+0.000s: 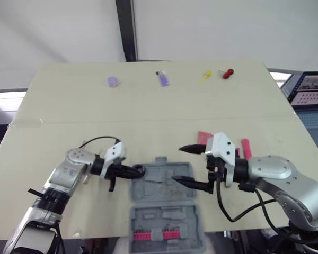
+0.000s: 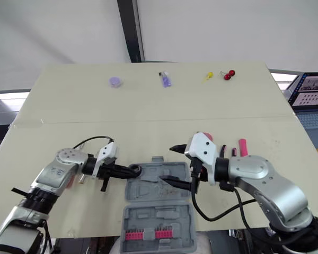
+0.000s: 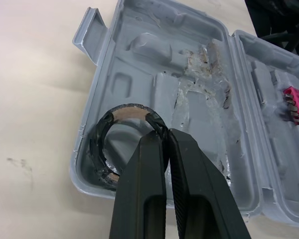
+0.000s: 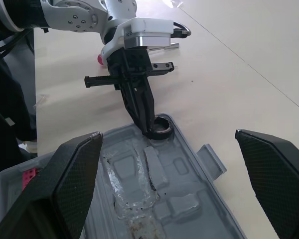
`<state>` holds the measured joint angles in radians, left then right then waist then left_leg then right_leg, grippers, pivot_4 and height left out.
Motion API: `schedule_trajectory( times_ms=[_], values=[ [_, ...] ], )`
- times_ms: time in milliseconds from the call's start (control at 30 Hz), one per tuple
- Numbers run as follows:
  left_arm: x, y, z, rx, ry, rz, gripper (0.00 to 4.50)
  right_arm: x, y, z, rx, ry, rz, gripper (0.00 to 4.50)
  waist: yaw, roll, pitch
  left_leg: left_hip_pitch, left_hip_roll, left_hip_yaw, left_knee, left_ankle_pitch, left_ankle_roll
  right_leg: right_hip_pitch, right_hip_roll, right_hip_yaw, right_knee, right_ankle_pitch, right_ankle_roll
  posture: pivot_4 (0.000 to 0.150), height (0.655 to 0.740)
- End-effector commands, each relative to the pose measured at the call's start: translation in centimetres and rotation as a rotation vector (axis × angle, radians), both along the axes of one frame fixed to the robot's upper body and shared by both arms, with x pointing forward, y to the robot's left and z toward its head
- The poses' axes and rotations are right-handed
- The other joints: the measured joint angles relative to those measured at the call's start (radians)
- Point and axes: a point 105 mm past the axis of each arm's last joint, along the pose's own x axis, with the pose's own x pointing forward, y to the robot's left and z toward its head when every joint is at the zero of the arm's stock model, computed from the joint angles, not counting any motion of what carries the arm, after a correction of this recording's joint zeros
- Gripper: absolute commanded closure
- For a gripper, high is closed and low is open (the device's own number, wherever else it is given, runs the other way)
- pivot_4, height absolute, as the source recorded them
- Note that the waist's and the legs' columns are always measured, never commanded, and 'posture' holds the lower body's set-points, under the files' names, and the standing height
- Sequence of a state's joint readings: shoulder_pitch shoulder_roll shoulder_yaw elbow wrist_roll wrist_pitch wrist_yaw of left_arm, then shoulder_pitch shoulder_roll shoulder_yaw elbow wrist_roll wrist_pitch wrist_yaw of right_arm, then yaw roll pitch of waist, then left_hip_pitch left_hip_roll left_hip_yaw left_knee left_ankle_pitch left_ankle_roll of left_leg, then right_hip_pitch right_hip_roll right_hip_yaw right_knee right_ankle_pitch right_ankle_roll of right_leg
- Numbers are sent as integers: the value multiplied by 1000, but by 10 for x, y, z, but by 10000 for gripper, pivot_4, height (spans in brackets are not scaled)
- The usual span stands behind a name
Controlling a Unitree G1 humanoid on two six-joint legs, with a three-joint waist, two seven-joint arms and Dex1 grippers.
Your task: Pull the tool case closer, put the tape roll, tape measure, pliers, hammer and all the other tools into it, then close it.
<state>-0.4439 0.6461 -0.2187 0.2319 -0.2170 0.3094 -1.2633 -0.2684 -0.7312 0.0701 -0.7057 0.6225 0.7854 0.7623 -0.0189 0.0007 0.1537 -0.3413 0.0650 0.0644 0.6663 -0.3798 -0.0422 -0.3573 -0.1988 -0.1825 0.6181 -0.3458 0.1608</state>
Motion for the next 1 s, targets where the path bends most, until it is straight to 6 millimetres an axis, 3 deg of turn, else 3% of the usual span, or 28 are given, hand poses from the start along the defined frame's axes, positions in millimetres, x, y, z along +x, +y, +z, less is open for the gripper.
schedule_trajectory(
  times_ms=[33, 367, 467, 633, 1000],
  values=[
    [1, 1, 0, 12, -21, -1, 44763, -5, 1, 12, 20, -52, 10, 0, 0, 0, 0, 0, 0, 0, 0, 0, 0, 0, 0, 0, 0, 0, 0, 1500, 7400],
    [-1, 1, -3, 25, -29, -11, 44763, -6, 2, 10, 19, -48, 13, 0, 7, 0, 0, 0, 0, 0, 0, 0, 0, 0, 0, 0, 0, 0, 0, 1500, 7400],
    [-1, 1, -2, 24, -37, -16, 34097, -6, 2, 10, 20, -48, 13, 0, 13, 0, 0, 0, 0, 0, 0, 0, 0, 0, 0, 0, 0, 0, 0, 1500, 7400],
    [0, 0, 2, 13, -56, -23, 9590, -6, 2, 10, 21, -45, 12, 0, 18, 0, 0, 0, 0, 0, 1, 0, 0, 0, 0, 0, 0, 0, 0, 1500, 7400],
    [1, -3, 32, -79, -99, 4, 9590, -7, 0, 9, 20, -35, 19, 0, 17, 0, 0, 0, 0, 0, 1, 0, 0, 0, 0, 0, 0, 0, 0, 1500, 7400]
  ],
)
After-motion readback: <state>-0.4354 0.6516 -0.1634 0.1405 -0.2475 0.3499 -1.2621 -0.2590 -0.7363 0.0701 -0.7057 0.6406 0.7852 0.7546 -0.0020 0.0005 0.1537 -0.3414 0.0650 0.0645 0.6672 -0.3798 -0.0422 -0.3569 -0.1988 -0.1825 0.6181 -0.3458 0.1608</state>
